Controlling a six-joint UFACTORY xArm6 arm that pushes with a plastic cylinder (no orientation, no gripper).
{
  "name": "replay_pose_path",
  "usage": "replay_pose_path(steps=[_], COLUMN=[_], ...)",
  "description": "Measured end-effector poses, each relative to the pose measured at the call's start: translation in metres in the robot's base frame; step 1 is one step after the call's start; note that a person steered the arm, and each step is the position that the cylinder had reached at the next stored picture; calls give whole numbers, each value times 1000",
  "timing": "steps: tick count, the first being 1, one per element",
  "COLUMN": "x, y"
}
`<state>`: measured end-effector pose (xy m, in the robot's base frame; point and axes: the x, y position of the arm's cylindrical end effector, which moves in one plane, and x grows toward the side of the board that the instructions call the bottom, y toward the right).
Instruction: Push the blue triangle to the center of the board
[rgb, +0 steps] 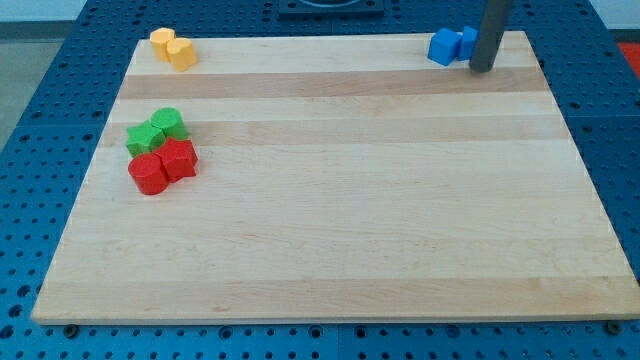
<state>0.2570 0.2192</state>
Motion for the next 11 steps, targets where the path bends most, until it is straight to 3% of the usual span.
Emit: replay_pose_path(steps=[3,6,10,11], x=[-55,-21,13,42], y=[35,-16,-131,-149])
